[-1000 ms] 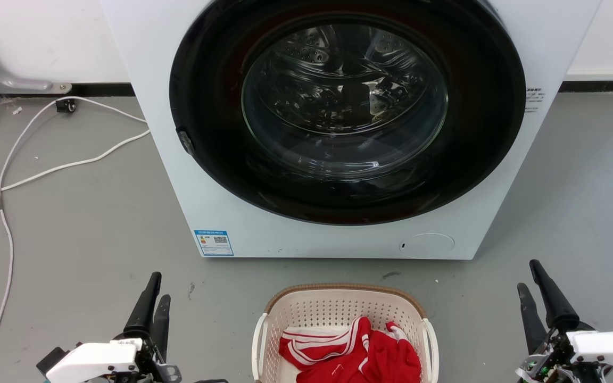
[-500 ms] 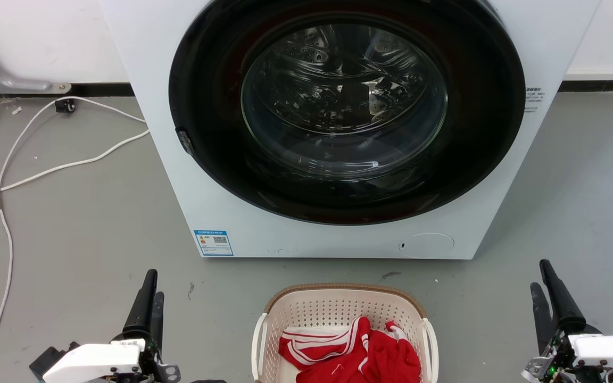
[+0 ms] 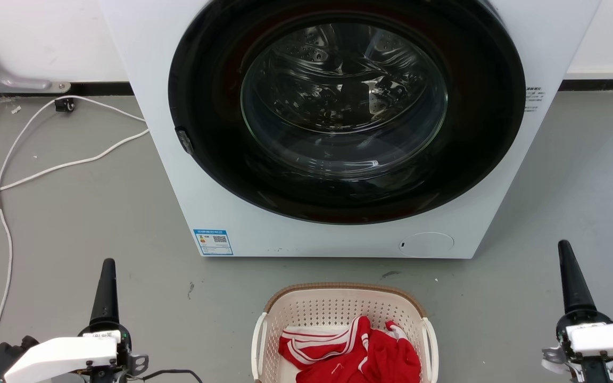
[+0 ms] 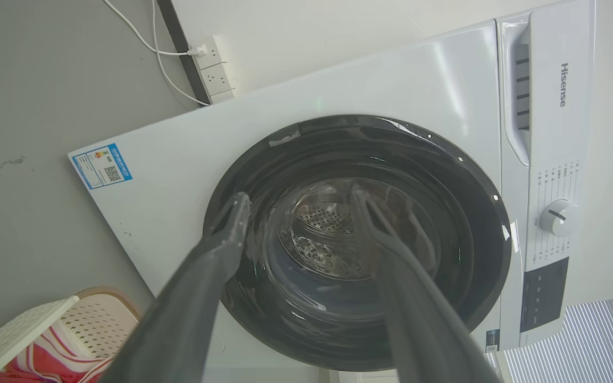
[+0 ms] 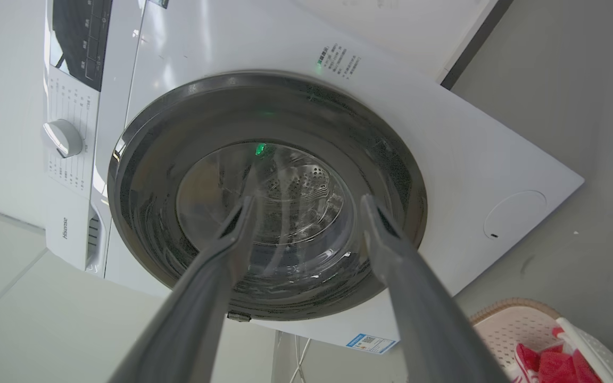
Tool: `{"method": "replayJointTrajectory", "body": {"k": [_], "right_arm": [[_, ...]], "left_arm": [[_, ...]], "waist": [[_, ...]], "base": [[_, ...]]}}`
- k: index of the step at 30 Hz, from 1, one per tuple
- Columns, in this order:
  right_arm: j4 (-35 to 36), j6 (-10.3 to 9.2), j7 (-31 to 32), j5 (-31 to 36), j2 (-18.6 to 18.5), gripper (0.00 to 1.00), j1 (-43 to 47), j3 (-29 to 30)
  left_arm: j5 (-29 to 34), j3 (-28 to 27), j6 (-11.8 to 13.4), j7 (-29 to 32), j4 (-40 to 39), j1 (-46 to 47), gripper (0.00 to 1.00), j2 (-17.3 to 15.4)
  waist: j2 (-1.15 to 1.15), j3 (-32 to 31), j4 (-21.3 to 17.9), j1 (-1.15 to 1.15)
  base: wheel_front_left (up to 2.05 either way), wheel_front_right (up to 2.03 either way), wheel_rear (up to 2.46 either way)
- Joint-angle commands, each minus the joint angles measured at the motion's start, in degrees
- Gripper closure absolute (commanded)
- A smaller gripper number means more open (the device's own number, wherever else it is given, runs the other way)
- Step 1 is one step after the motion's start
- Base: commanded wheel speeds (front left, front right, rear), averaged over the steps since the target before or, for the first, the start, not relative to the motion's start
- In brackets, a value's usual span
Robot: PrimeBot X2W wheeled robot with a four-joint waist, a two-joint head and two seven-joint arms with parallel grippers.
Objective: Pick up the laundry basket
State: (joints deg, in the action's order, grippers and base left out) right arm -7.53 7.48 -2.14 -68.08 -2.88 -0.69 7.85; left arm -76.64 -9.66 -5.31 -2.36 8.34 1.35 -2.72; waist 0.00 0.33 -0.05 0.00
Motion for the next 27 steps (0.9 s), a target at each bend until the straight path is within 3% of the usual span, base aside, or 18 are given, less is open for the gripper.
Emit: {"method": "replayJointTrajectory", "body": {"k": [1,4,11,18,27], "right_arm": [[2.59,0.01,-0.72,5.09,-0.15,0.00,-0.53,-0.44],[3.67,0.01,-1.15,7.92,-0.16,0.00,-0.54,-0.32],[7.93,0.01,-2.51,19.80,-0.14,0.00,-0.44,-1.68],[10.60,0.01,-3.76,28.99,-0.13,0.00,0.41,-3.13],[12.17,0.01,-5.26,39.80,-0.12,0.00,1.52,-4.78]], "left_arm": [[1.35,-0.16,0.55,-0.63,-1.81,0.27,0.00,-0.18],[3.11,-0.18,0.77,-1.04,-2.88,0.14,0.00,-0.18],[14.32,1.67,3.66,-2.38,-8.83,-0.17,0.00,-0.19],[26.06,7.19,6.44,-3.65,-13.41,-1.31,0.00,-0.19],[37.95,12.88,4.11,-5.12,-15.21,-2.36,0.00,-0.20]], "waist": [[0.00,0.04,0.00,0.00],[0.00,0.07,0.00,0.00],[0.00,0.26,0.04,0.00],[0.00,0.38,0.06,0.00],[0.00,0.43,-0.02,0.00]], "base": [[0.00,0.00,0.00],[0.00,0.00,0.00],[0.00,0.00,0.00],[0.00,0.00,0.00],[0.00,0.00,0.00]]}}
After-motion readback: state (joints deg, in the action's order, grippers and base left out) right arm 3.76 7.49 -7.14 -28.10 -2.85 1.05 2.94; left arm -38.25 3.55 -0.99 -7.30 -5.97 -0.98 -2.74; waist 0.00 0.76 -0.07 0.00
